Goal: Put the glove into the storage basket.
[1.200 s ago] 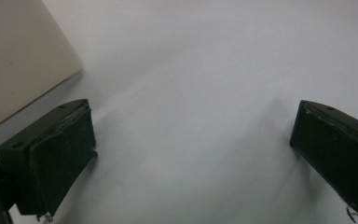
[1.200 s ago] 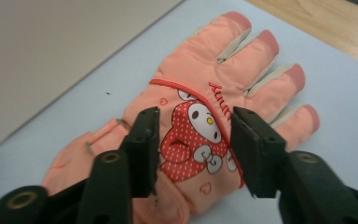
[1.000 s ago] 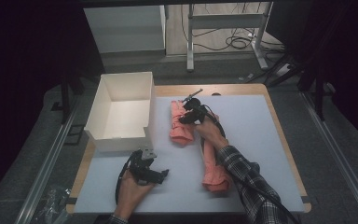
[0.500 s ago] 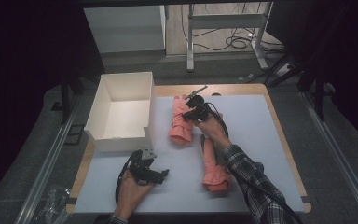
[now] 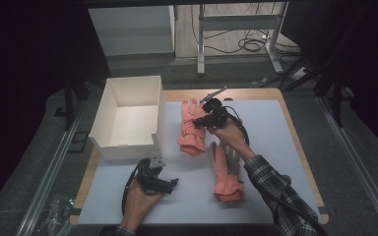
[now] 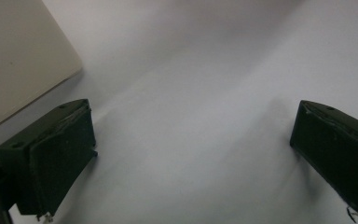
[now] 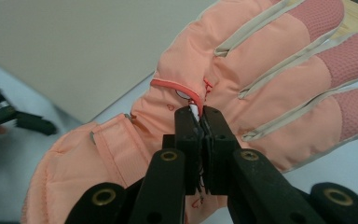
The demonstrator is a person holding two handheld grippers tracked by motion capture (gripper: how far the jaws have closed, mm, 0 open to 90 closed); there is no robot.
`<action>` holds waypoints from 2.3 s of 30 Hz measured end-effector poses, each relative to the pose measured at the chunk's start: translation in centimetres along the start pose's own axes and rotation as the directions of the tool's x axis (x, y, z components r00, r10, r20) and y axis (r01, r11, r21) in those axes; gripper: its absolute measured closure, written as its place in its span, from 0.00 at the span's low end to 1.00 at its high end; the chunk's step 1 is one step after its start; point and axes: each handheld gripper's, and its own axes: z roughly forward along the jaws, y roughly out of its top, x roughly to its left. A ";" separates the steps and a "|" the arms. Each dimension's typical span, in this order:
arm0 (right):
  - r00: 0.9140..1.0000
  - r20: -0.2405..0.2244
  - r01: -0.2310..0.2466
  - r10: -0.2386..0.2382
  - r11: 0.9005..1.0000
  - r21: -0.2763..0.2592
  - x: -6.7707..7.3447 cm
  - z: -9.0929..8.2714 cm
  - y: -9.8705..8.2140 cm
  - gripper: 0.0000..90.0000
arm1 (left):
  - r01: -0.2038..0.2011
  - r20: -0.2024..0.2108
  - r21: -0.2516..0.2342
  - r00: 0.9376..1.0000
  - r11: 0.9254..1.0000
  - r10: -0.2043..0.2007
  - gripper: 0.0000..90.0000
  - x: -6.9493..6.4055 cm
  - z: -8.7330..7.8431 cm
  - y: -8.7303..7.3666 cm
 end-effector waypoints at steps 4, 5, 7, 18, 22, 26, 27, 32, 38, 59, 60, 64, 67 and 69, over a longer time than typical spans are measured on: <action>1.000 -0.026 0.006 -0.006 1.000 -0.008 0.6 -1.4 -0.5 0.94 | 0.001 0.000 -0.001 1.000 1.000 -0.001 0.00 0.0 0.0 0.0; 0.999 -0.031 0.010 -0.010 1.000 -0.010 0.8 -1.8 -0.6 0.94 | 0.001 0.000 0.000 1.000 1.000 -0.001 0.00 0.0 0.0 0.0; 0.999 -0.042 0.020 -0.020 1.000 -0.016 1.1 -2.7 -1.0 0.94 | 0.001 0.000 0.000 1.000 1.000 -0.001 0.00 0.0 0.0 0.0; 0.999 -0.048 0.021 -0.023 0.999 -0.041 2.4 -8.1 -4.1 0.94 | 0.003 -0.001 -0.003 1.000 1.000 -0.003 0.00 0.0 0.0 0.0; 0.999 -0.043 0.024 -0.025 0.999 -0.038 2.9 -10.0 -5.7 0.94 | 0.002 -0.001 -0.002 1.000 1.000 -0.002 0.00 0.0 0.0 0.0; 0.999 -0.038 0.034 -0.036 0.998 -0.049 2.9 -11.7 -7.7 0.94 | 0.003 -0.001 -0.002 1.000 1.000 -0.003 0.00 0.0 0.0 0.0; 0.999 -0.034 0.027 -0.029 0.998 -0.048 3.0 -12.0 -8.3 0.94 | 0.003 -0.001 -0.002 1.000 1.000 -0.003 0.00 0.0 0.0 0.0; 1.000 -0.015 0.019 -0.020 0.999 -0.035 3.1 -13.1 -10.6 0.94 | 0.004 -0.001 -0.002 1.000 1.000 -0.004 0.00 0.0 0.0 0.0; 1.000 -0.013 0.013 -0.013 1.000 -0.016 3.5 -11.8 -12.5 0.94 | 0.003 -0.002 -0.003 1.000 1.000 -0.003 0.00 0.0 0.0 0.0; 0.995 0.093 0.040 -0.036 0.998 -0.044 3.7 -10.3 -13.3 0.56 | 0.003 -0.002 -0.002 1.000 1.000 -0.003 0.00 0.0 0.0 0.0; 0.993 0.107 0.051 -0.045 0.997 -0.055 3.6 -10.8 -13.3 0.54 | 0.003 -0.002 -0.002 1.000 1.000 -0.003 0.00 0.0 0.0 0.0; 0.989 0.145 0.042 -0.032 0.997 -0.068 3.0 -12.0 -13.8 0.53 | 0.003 -0.002 -0.002 1.000 1.000 -0.003 0.00 0.0 0.0 0.0; 0.987 0.162 0.013 -0.003 0.998 -0.061 2.3 -12.6 -14.8 0.53 | 0.003 -0.001 0.000 1.000 1.000 -0.003 0.00 0.0 0.0 0.0; 0.987 0.160 -0.006 0.013 0.999 -0.044 1.9 -12.7 -15.7 0.53 | 0.006 -0.001 -0.002 1.000 1.000 -0.006 0.00 0.0 0.0 0.0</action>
